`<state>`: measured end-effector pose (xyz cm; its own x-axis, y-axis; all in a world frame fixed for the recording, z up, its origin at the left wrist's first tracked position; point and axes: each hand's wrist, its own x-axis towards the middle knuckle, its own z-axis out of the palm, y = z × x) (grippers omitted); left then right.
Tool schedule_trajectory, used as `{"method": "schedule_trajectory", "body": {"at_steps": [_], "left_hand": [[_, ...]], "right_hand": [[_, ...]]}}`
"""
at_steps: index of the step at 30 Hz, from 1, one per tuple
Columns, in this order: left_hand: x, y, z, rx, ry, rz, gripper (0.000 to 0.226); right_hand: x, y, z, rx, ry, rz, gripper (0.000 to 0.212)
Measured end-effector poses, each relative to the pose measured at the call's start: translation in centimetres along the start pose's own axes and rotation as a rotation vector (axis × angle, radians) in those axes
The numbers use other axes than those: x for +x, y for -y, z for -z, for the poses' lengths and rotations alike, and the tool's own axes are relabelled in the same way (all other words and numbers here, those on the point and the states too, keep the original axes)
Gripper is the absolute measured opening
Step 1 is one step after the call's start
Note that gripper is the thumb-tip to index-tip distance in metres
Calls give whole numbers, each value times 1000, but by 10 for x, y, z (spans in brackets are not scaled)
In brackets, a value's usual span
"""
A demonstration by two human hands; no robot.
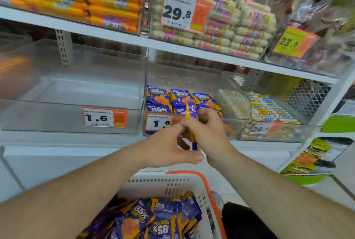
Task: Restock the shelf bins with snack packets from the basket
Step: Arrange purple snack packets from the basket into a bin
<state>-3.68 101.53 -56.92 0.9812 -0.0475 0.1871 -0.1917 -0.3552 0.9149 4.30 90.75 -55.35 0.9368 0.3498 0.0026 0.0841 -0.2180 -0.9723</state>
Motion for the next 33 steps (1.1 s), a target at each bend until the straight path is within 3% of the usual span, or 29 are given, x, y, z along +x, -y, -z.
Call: {"method": "schedule_trajectory", "body": {"at_steps": [2,5,7,10,14,20,24,26,29,33], "left_hand": [[17,-7,1,277,-24,-75,58],[43,2,10,1017,-196,4,92],[47,23,14,1177,-153,133,94],[43,50,8,1376,-167,163,100],[44,50,-1,1384,-225,188,102],[44,54,-3,1367,-254,194,103],[46,56,-4,1377,-278,179,103],[46,58,-4,1386,-283,174,104],[46,59,-5,1397,-280,169,104],[46,59,-5,1399,-293,154,102]], "right_hand": [[24,14,12,19,-62,57,46],[66,35,31,-182,-188,178,52],[93,39,39,-334,-233,193,58],[126,31,42,-602,-234,174,68],[158,13,38,-929,-206,159,78],[178,-4,34,-1054,-232,82,73],[181,-16,37,-1346,-36,-49,54],[185,-21,35,-1459,70,-126,64],[189,-23,33,-1434,155,-56,71],[190,-28,30,-1332,242,-24,42]]}}
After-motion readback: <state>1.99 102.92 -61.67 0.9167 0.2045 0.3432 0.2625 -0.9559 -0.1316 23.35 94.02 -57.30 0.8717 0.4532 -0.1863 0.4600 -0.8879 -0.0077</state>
